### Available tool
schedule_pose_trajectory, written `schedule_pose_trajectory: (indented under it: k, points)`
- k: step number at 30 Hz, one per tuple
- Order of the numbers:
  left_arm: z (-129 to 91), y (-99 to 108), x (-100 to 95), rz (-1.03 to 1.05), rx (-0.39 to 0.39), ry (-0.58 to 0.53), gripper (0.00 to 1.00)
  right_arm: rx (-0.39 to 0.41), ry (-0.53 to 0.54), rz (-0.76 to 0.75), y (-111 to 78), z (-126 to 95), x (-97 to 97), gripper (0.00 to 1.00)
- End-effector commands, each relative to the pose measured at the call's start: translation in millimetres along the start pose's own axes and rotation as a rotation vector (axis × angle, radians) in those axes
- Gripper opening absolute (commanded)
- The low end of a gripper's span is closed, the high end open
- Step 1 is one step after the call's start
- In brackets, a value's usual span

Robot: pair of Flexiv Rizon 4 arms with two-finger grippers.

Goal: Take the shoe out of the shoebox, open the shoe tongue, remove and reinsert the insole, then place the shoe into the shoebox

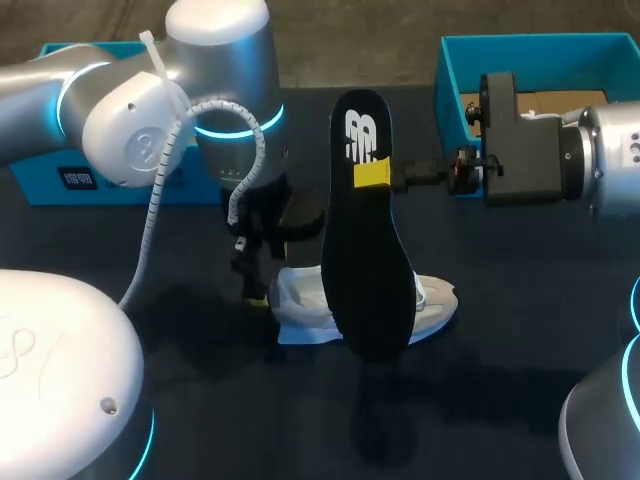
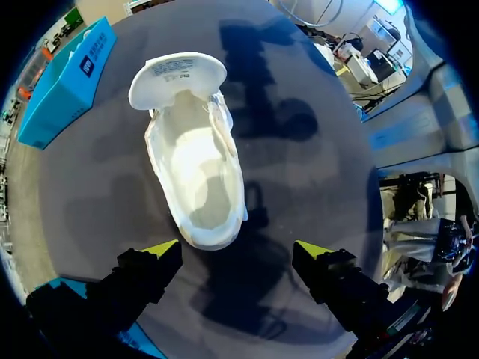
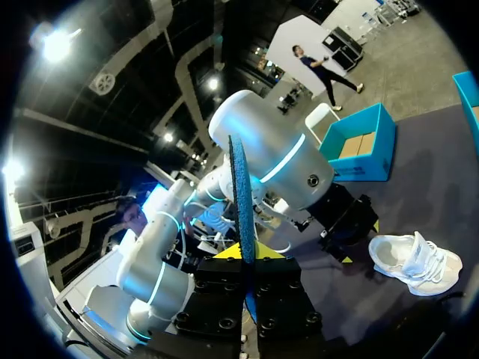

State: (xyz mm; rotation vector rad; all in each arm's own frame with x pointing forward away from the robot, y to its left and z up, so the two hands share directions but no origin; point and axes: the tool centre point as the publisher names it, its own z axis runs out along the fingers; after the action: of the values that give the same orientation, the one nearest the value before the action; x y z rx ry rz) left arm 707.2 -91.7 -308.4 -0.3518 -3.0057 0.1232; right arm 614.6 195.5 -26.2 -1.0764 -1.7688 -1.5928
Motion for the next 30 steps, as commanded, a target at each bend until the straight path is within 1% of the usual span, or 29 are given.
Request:
schedule_pose_trajectory:
  k: [1, 5, 6, 8, 11, 17, 22, 27, 30]
  points:
    - [-0.7, 1.5, 1.7, 0.001, 0.000, -0.004, 1.00, -0.003, -0.002, 0.001, -0.7, 2.1, 0.5, 0.00]
    - [-0.7, 1.5, 1.7, 0.001, 0.000, -0.004, 1.00, -0.003, -0.002, 0.001, -0.7, 2.1, 0.5, 0.00]
    - [-2.1, -0.4, -0.7, -0.004, 0.017, -0.012, 1.00, -0.003, -0.002, 0.001, -0.7, 2.1, 0.5, 0.00]
    - [-7.0, -2.2, -7.0, -0.005, 0.044, -0.008, 1.00, -0.003, -0.002, 0.001, -0.7, 2.1, 0.5, 0.00]
    - [-15.7, -4.4, -16.2, -0.004, 0.063, -0.016, 1.00, -0.003, -0.002, 0.001, -0.7, 2.1, 0.5, 0.00]
    - [-23.2, -14.2, -37.4, -0.005, 0.077, -0.030, 1.00, -0.003, -0.002, 0.001, -0.7, 2.1, 0.5, 0.00]
    - [-18.0, -27.8, -59.1, -0.015, 0.077, -0.038, 1.00, -0.003, -0.002, 0.001, -0.7, 2.1, 0.5, 0.00]
    - [-7.2, -43.8, -75.5, -0.019, 0.079, -0.035, 1.00, -0.003, -0.002, 0.001, -0.7, 2.1, 0.5, 0.00]
    - [0.1, -54.4, -81.9, -0.020, 0.086, -0.041, 1.00, -0.003, -0.002, 0.001, -0.7, 2.1, 0.5, 0.00]
